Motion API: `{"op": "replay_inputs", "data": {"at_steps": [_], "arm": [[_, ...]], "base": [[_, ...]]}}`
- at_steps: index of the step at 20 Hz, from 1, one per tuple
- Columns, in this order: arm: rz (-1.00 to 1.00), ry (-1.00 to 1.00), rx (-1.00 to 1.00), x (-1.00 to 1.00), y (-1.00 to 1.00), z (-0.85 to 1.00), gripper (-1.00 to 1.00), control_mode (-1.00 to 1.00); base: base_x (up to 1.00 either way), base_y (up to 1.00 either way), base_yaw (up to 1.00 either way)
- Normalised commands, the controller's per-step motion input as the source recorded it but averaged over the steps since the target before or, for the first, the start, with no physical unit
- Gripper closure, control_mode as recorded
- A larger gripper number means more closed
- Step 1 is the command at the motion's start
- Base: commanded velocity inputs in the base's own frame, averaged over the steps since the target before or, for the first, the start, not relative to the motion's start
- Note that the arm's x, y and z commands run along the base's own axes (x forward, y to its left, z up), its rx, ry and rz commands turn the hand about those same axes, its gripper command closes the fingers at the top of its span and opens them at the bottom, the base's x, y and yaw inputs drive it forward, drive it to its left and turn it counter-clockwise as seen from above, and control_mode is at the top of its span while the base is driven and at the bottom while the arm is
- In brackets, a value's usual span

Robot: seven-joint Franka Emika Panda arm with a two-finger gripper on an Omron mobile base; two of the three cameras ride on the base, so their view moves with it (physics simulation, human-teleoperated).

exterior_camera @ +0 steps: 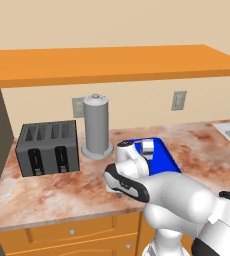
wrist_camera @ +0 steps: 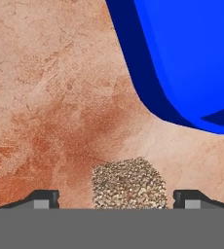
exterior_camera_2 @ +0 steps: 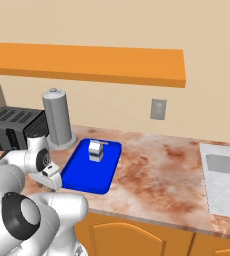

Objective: Take out the milk from the fridge and place it on the tray on the counter. Then take the sugar cube near the tray and place it in the tray.

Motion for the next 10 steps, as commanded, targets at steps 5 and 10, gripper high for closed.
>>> {"op": "replay_inputs", "data": {"at_steps": [5, 10], "arm": [[0.0, 0.0, 0.0, 0.12, 0.0, -0.06, -1.0, -1.0], [0.0, 0.0, 0.0, 0.0, 0.0, -0.02, 1.0, -1.0]], "base": [[0.0, 0.0, 0.0], [0.0, 0.0, 0.0]]}}
